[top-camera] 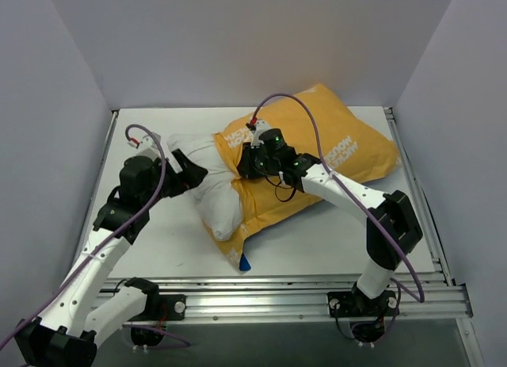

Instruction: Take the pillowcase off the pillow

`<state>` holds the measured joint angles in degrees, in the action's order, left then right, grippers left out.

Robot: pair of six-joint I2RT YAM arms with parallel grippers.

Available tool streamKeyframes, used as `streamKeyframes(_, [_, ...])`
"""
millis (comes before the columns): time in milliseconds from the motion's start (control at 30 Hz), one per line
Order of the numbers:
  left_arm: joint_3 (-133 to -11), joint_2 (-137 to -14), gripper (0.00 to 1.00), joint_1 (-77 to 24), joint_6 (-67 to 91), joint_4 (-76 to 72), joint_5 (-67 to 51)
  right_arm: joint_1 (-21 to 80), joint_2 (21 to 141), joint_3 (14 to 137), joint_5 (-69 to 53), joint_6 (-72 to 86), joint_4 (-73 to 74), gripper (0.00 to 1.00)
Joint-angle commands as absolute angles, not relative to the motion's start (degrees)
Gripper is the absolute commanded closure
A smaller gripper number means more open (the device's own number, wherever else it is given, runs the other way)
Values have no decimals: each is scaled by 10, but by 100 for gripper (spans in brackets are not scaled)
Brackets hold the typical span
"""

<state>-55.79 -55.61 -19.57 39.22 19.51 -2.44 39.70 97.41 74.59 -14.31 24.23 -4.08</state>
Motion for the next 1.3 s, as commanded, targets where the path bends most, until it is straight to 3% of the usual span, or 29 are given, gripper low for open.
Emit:
streamKeyframes(0, [-483,-531,6,-203,422,287,-117,387,985,771,-105,226,-45,90])
streamKeyframes(33, [-454,-512,6,-205,424,287,-123,386,983,772,-108,225,-46,76])
streamKeyframes(100, [-432,-490,6,-207,429,282,-141,386,977,773,-112,225,-41,57])
streamKeyframes(133, [-417,-484,6,-208,431,267,-150,387,974,773,-113,224,-40,40])
streamKeyframes(233, [-402,-477,6,-211,446,228,-197,387,953,772,-115,221,-27,20])
streamKeyframes(300, [-388,-486,6,-218,452,215,-213,388,929,764,-109,218,-17,14])
streamKeyframes(500, [-357,-513,6,-250,472,139,-239,393,854,725,-85,205,16,9])
streamKeyframes(900, [-336,-593,6,-303,471,97,-135,458,752,620,16,197,50,6])
streamKeyframes(967, [-336,-602,0,-311,472,92,-134,468,745,592,26,206,49,6])
streamKeyframes(1033, [-337,-613,20,-316,474,84,-136,483,737,573,28,213,43,6])
streamKeyframes(1067, [-338,-616,40,-319,473,82,-137,489,733,556,31,217,38,6])
streamKeyframes(1133, [-344,-614,63,-323,469,76,-138,510,734,546,42,221,43,7])
streamKeyframes(1167, [-353,-612,81,-324,464,76,-138,516,736,544,57,223,55,7])
streamKeyframes(1233, [-365,-600,97,-330,458,72,-135,540,740,542,68,222,62,7])
streamKeyframes(1267, [-371,-596,98,-331,455,72,-133,549,742,539,72,223,62,7])
